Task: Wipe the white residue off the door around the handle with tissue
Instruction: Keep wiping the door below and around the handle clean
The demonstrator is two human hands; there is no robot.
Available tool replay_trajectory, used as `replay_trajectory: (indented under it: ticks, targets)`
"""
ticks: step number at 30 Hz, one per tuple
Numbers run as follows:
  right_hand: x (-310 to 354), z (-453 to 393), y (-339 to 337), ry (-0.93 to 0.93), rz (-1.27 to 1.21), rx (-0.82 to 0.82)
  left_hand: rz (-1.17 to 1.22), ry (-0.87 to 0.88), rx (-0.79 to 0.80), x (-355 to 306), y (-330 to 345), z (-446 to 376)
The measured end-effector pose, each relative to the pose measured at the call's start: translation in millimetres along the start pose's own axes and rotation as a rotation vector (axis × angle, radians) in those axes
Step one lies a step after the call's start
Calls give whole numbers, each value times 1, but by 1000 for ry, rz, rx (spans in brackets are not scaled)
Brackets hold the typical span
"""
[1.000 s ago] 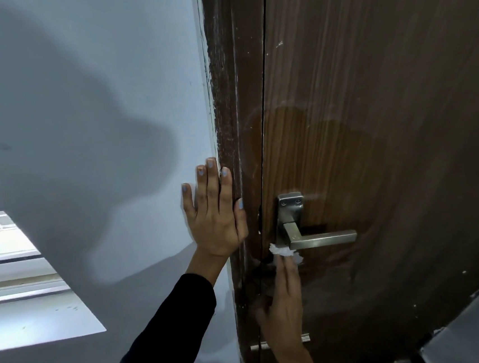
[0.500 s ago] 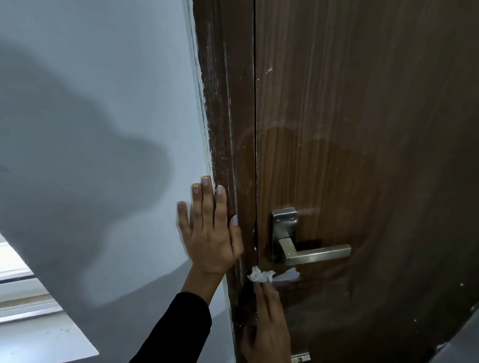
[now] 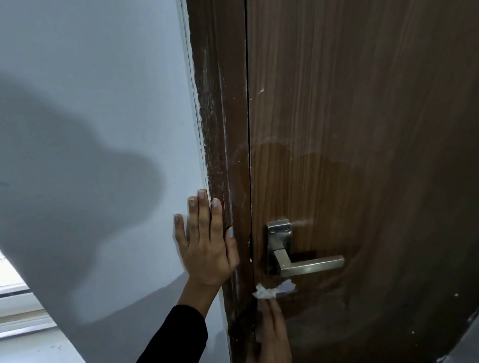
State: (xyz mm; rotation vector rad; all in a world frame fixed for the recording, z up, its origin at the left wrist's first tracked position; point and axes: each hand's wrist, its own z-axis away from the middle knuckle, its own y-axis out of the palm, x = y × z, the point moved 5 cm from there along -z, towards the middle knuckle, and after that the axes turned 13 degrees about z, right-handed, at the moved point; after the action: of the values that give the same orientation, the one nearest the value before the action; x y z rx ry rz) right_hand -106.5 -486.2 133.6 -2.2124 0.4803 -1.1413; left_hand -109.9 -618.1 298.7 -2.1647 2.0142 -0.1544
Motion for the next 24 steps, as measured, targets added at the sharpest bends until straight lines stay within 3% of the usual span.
replay_trajectory:
  ticks: [4, 8, 11, 15, 21, 24]
  targets:
    - [-4, -15, -13, 122, 26, -116, -7, 2, -4, -1, 0, 0]
    - [12, -8, -7, -34, 87, -55, -8, 8, -7, 0, 0, 0]
    - [-2, -10, -11, -20, 30, -171, -5, 16, -11, 0, 0, 0]
    - [-12, -18, -18, 175, -34, -172, -10, 19, -12, 0, 0, 1]
    - [4, -16, -10, 83, 41, -86, -6, 18, -9, 1, 0, 2]
    - [-10, -17, -16, 134, -28, -111, -5, 18, -10, 1, 0, 2]
